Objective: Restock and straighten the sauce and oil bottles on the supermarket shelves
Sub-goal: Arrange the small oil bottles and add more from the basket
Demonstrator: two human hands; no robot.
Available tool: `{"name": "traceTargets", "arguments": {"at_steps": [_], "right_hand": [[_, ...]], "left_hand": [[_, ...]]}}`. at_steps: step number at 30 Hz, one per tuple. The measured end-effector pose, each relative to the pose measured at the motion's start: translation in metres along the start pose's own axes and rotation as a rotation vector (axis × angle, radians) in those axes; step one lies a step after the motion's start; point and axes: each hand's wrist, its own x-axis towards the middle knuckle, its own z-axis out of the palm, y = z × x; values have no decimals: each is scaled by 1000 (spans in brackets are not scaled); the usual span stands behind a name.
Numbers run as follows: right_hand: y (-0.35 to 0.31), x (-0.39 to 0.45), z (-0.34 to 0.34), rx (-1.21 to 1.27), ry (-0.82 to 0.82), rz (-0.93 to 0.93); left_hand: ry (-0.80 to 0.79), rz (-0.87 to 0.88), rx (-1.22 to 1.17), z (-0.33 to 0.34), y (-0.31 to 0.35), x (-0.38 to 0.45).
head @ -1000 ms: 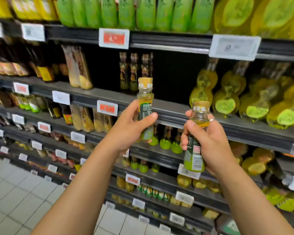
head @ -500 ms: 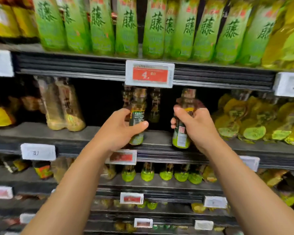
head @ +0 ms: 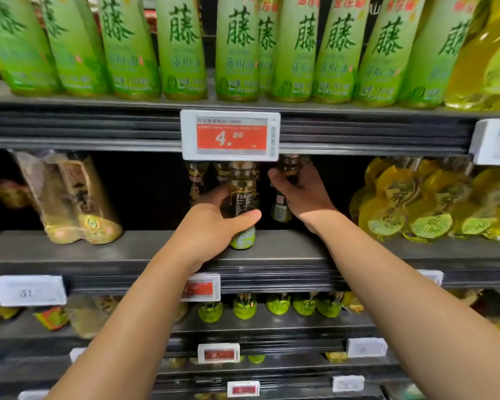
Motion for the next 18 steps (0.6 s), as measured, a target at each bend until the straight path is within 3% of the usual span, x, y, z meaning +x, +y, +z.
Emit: {"name": "traceTargets", "arguments": {"at_steps": [6, 10, 12, 14, 18], "right_hand": [[0, -1, -6, -61, -3, 42], [-19, -42, -31, -57, 230, -80], [-34, -71, -35, -45, 143, -137], [-44, -87, -34, -215, 75, -137], [-47, -83, -45, -387, 172, -96]], "left_hand": [[4, 9, 137, 11, 14, 3], [-72, 49, 178, 25, 21, 1], [-107, 72, 158, 37, 29, -3], [-149, 153, 212, 52, 35, -4], [-166, 163, 142, 69, 49, -9]]}}
